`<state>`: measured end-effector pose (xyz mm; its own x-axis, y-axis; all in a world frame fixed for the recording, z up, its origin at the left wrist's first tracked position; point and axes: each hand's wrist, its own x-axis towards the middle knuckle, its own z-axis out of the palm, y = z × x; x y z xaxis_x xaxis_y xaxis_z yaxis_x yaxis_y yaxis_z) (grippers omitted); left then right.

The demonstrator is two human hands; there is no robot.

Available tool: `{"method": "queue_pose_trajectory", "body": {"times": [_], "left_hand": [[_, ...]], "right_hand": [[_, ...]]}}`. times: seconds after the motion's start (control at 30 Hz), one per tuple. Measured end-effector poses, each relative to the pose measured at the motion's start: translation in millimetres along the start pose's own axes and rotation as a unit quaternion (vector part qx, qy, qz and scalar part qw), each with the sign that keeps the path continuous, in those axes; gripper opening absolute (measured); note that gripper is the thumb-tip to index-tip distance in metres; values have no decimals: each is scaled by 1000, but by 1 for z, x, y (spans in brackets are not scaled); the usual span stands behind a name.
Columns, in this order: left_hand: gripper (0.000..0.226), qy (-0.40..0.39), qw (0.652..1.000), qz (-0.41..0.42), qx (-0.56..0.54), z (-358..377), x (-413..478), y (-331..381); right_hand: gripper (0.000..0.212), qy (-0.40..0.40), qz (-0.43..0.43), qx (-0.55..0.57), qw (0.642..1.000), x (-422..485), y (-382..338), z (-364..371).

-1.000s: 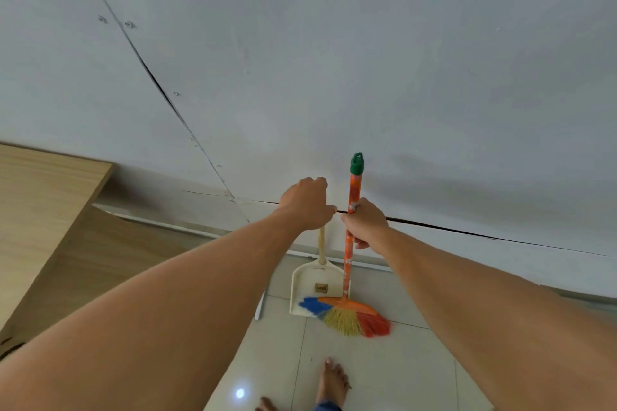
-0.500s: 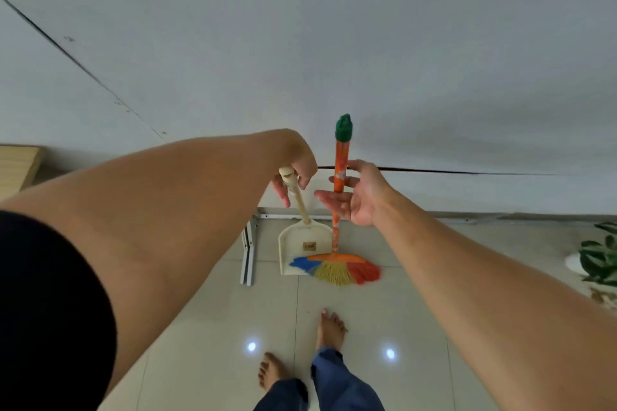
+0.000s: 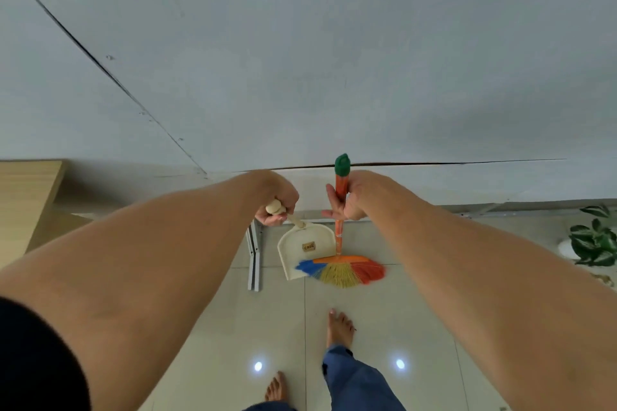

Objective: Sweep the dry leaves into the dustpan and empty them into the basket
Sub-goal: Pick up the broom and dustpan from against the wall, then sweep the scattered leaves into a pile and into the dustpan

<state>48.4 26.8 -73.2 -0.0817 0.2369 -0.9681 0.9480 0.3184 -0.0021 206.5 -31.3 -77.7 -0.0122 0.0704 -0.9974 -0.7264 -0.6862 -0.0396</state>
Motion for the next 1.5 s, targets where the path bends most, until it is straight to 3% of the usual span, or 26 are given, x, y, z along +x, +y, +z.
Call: {"method": "queue_pose_trajectory", "body": {"times": [0.23, 0.37, 0.6, 0.77, 0.9, 1.0, 1.33, 1.5], "left_hand": [[16, -1, 984, 36, -172, 30, -27, -75], [4, -3, 946, 65, -317, 61, -36, -130], [10, -15, 869, 93, -485, 129, -51, -221], [16, -32, 845, 88, -527, 182, -65, -260], [18, -38, 830, 91, -548, 224, -88, -265], [18, -34, 831, 81, -549, 252, -102, -267], [20, -19, 837, 75, -542, 385, -165, -237], [21, -14, 837, 79, -541, 468, -200, -225]], "right_hand": [[19, -3, -45, 67, 997, -20, 72, -39], [13, -1, -86, 106, 991, -32, 138, -68], [14, -48, -107, 219, 969, -31, 282, -115], [16, -108, -99, 195, 970, -10, 377, -156], [27, -152, -100, 230, 956, -15, 419, -198], [28, -167, -109, 198, 960, -21, 444, -232], [27, -132, -124, 213, 960, -37, 524, -367], [17, -105, -159, 213, 958, -49, 556, -456]]}}
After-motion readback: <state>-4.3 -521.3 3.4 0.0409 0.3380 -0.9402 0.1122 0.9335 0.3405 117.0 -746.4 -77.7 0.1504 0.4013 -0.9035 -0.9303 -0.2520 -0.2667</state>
